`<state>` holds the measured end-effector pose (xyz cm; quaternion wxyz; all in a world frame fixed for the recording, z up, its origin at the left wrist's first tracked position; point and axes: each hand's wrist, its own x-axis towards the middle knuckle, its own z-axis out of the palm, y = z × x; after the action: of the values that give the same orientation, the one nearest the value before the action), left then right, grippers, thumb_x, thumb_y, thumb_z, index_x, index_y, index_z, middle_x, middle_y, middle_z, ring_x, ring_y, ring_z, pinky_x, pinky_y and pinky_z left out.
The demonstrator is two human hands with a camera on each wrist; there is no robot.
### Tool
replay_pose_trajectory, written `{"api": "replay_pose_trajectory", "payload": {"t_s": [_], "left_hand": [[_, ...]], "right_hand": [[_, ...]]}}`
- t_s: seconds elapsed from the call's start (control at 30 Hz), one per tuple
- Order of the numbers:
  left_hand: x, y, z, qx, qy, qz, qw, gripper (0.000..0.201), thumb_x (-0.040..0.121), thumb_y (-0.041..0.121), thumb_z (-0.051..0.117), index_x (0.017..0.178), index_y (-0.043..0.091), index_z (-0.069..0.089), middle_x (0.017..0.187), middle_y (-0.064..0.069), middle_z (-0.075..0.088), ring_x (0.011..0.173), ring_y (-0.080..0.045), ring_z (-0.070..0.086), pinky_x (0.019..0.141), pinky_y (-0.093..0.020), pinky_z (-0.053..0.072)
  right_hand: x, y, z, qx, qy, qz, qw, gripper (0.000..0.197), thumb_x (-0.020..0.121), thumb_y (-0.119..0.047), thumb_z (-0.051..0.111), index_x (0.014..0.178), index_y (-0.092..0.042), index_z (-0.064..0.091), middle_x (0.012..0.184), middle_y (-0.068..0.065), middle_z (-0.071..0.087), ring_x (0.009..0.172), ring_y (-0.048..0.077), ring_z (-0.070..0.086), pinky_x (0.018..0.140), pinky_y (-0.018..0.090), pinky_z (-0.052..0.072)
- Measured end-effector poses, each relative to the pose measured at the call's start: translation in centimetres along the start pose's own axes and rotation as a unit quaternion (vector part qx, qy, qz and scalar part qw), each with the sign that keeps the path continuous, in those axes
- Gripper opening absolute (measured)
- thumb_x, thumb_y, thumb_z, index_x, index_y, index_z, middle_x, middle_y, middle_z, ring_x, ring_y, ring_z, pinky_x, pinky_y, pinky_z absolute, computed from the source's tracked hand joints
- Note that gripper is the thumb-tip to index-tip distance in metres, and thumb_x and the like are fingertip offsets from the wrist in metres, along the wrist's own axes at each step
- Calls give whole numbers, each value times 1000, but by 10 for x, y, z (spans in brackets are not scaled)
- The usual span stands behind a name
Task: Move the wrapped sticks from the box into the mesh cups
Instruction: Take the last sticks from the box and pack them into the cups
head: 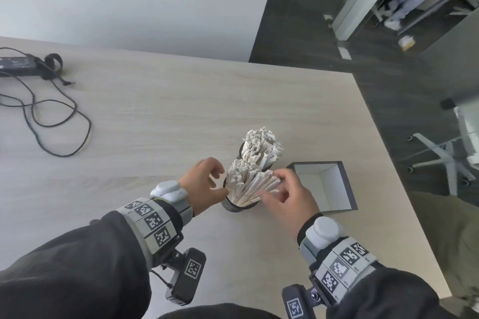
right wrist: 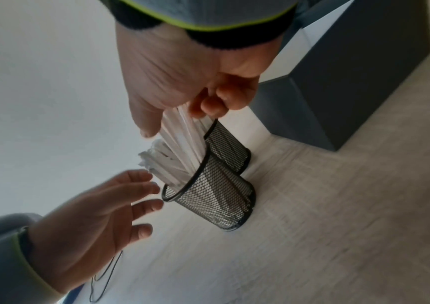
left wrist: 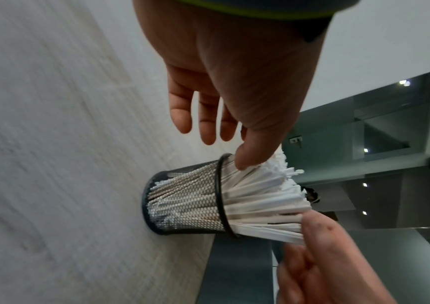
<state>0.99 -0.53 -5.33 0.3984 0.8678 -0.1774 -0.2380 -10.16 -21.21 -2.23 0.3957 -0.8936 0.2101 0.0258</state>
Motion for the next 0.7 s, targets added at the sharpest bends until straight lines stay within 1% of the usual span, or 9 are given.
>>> {"api": "replay_pose_trajectory", "payload": {"t_s": [0.1,0.13,0.2,0.3,0.4,0.47,0.53,0.63,0.7], "left_hand": [[1,-8,7,16,-56,-18,998,78,69,38,79,137,33,41,129,13,46,109,-9,57,81,-25,49],[2,-8,10,21,-73,-18,997,90,65,44,80,142,35,34,134,13,43,114,-10,54,88,-30,50],[3,-7,15,28,-87,-12,996,104,56,57,78,144,42,25,141,11,40,119,-14,53,95,-40,50],[7,-3,26,31,-82,-1,996,113,51,62,79,146,41,23,143,5,42,122,-20,52,98,-45,49],[9,-4,32,26,-75,6,997,114,45,66,74,145,39,27,138,4,48,124,-20,51,100,-43,47],[9,-6,34,30,-74,10,997,108,47,65,75,143,40,30,134,8,53,122,-17,53,99,-42,48],[8,-8,31,36,-76,12,996,104,50,67,76,140,41,33,127,12,57,117,-13,55,96,-40,50],[2,-11,19,52,-75,-8,996,99,48,72,75,134,41,35,117,16,58,105,-10,57,89,-38,52],[-3,-18,9,47,-70,-20,996,97,50,69,76,134,39,37,118,15,57,106,-10,56,90,-37,51]], "right_hand": [[0,3,0,-56,62,-110,990,51,86,-45,61,132,-28,51,111,-12,55,100,6,54,94,25,43],[2,1,1,-84,54,-141,985,58,88,-44,57,140,-22,47,128,-7,54,118,10,50,105,22,35],[4,-4,9,-139,-16,-158,977,69,91,-44,52,153,-19,32,157,-3,34,144,11,28,116,18,15],[-3,-6,24,-201,-105,-183,957,78,96,-46,46,159,-22,7,168,-9,-4,152,4,-8,121,26,2],[-6,-5,28,-221,-124,-201,946,82,96,-49,42,159,-21,-1,166,-8,-15,150,4,-19,122,31,-1],[-3,-4,25,-232,-140,-204,941,82,95,-53,40,159,-23,-1,166,-8,-15,150,4,-17,123,35,0],[0,-2,18,-229,-132,-218,939,77,95,-54,40,159,-26,8,168,-10,-5,151,3,-9,122,34,3],[6,5,8,-187,-32,-221,957,60,93,-48,47,148,-25,41,160,-6,32,146,9,26,115,30,21],[10,14,1,-163,55,-191,966,47,90,-45,52,129,-20,58,137,-1,55,127,17,48,105,40,39]]}}
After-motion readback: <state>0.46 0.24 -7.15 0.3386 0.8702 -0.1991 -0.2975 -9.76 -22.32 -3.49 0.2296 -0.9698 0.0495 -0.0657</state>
